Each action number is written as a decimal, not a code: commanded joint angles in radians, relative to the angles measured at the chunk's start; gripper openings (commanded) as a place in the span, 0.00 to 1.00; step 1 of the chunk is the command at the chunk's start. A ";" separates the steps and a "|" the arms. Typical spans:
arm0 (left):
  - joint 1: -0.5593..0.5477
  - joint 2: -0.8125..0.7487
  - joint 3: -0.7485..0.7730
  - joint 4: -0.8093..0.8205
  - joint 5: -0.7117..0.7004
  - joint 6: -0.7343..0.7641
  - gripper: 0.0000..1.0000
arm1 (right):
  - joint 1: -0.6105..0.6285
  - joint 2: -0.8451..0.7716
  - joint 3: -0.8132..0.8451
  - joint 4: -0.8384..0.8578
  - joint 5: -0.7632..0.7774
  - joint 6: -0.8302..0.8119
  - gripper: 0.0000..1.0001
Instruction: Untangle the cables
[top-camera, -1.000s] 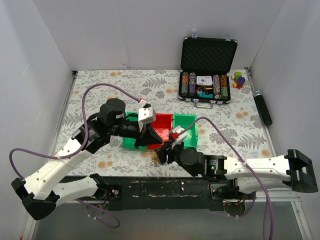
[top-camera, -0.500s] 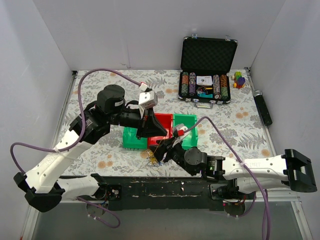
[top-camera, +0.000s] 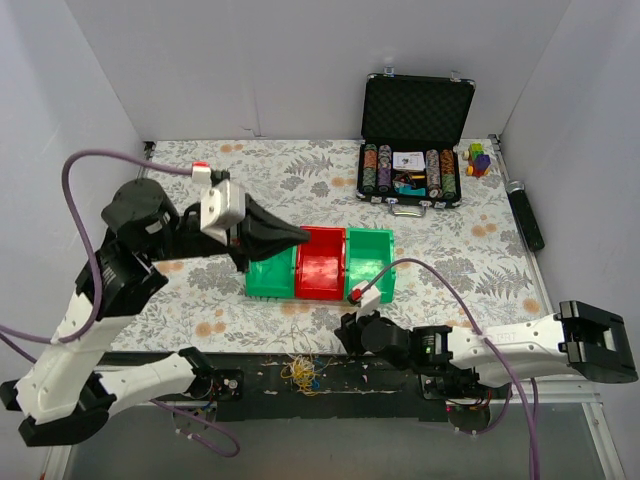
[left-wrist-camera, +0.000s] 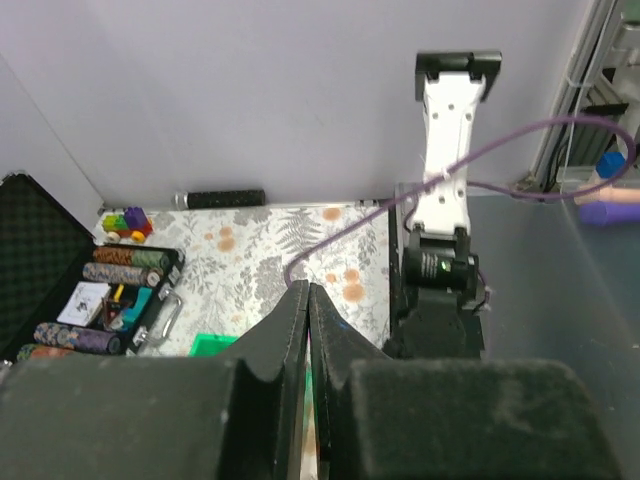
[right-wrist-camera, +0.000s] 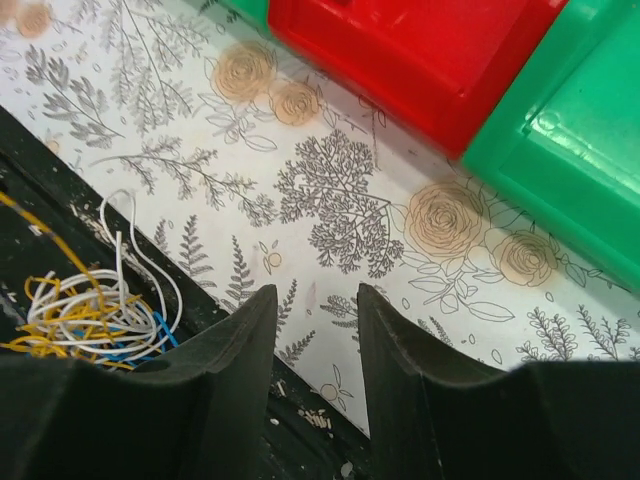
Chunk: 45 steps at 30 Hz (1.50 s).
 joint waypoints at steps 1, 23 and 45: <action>-0.001 -0.084 -0.259 -0.026 -0.025 0.053 0.00 | 0.005 -0.075 0.068 -0.010 0.057 -0.023 0.45; -0.183 -0.037 -0.859 -0.144 0.047 0.490 0.66 | 0.017 -0.116 0.039 -0.157 -0.200 0.032 0.41; -0.263 0.117 -1.091 0.123 -0.049 0.518 0.16 | 0.017 -0.105 -0.010 -0.103 -0.225 0.047 0.42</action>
